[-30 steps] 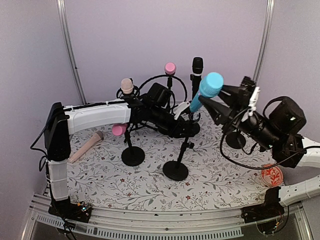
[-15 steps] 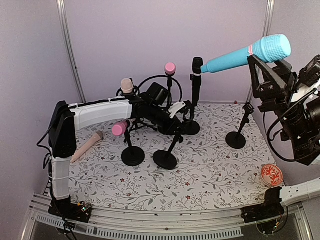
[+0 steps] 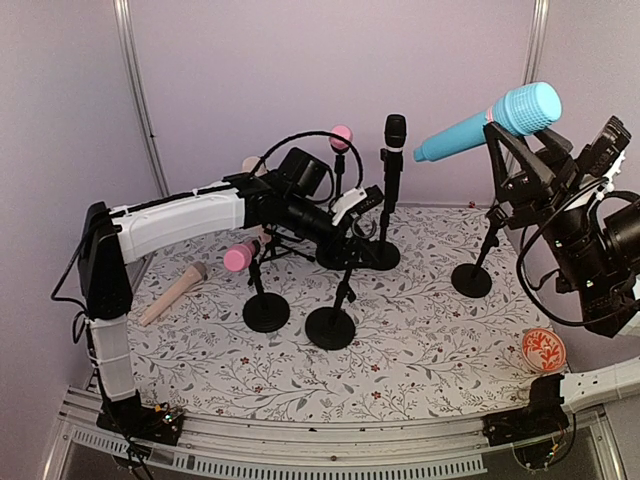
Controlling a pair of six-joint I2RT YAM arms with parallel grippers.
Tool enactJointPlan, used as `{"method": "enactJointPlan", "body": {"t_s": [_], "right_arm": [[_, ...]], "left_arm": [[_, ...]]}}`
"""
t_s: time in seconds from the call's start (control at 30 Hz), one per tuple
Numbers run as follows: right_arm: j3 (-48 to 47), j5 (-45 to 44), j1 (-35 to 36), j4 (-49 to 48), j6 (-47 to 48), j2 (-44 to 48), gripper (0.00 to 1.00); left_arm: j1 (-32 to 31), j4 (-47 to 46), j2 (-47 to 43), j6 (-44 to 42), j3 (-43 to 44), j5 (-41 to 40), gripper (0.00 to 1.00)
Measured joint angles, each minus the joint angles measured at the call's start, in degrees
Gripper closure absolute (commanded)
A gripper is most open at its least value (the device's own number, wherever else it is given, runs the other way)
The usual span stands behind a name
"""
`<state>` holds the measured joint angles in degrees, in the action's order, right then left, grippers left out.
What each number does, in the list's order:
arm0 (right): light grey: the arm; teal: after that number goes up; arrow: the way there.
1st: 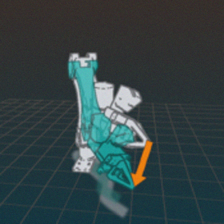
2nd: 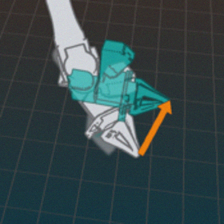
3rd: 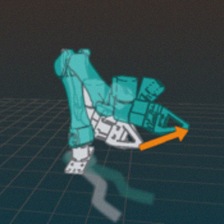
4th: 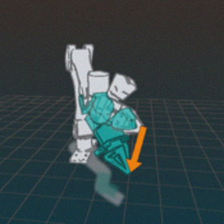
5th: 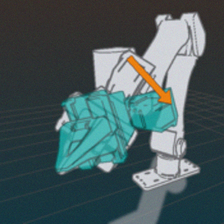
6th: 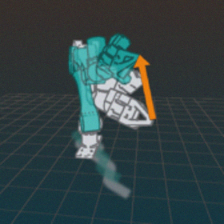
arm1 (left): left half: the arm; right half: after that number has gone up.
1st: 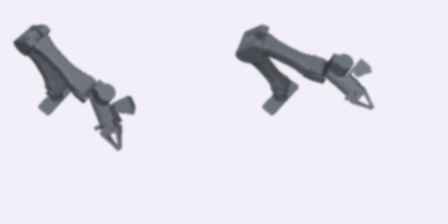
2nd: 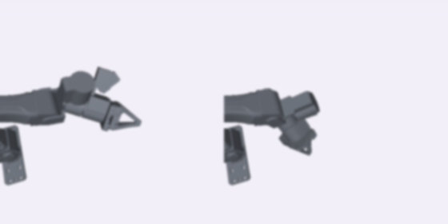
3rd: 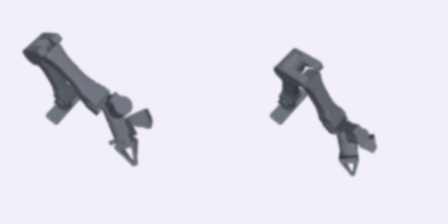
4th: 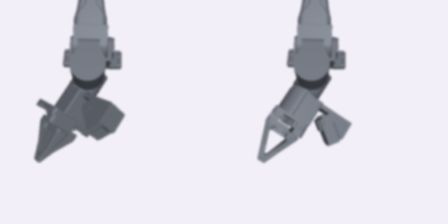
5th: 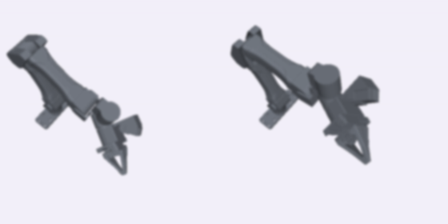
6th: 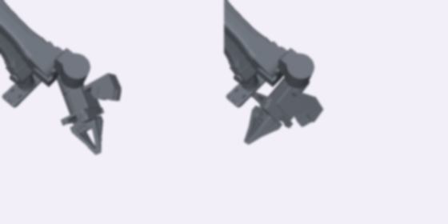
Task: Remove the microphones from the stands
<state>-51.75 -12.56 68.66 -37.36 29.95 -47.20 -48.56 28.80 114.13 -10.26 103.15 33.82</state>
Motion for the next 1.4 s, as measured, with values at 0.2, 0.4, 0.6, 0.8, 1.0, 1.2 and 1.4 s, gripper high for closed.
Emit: {"method": "enactJointPlan", "body": {"t_s": [0.2,0.4,0.6,0.8,1.0,1.2,1.4], "right_arm": [[0.4,-1.3,0.0,0.0,-1.6,-0.5,1.0],[0.4,-1.9,0.0,-0.2,-5.2,-3.6,1.0],[0.5,-2.2,0.0,-0.2,-10.8,-6.2,1.0],[0.5,-1.8,-0.1,-0.8,-18.8,-11.1,1.0],[0.0,1.8,-1.4,-3.7,-25.9,-20.7,1.0],[-3.9,7.0,-2.0,-7.6,-31.7,-28.3,1.0],[-6.0,10.3,-2.3,-13.4,-35.4,-32.1,1.0]], "left_arm": [[0.1,4.2,-7.1,-4.2,-3.8,1.2,0.01],[0.2,9.7,-15.0,-7.0,-5.6,1.8,0.01],[0.2,15.3,-19.5,-11.0,-5.7,0.8,0.01],[0.5,20.8,-23.1,-16.2,-5.6,-3.7,0.01],[0.6,23.1,-25.2,-18.9,-3.2,-6.8,0.04],[0.6,23.2,-25.5,-20.1,-0.3,-8.8,0.16],[0.7,23.6,-25.6,-20.7,0.5,-8.9,0.52]]}}
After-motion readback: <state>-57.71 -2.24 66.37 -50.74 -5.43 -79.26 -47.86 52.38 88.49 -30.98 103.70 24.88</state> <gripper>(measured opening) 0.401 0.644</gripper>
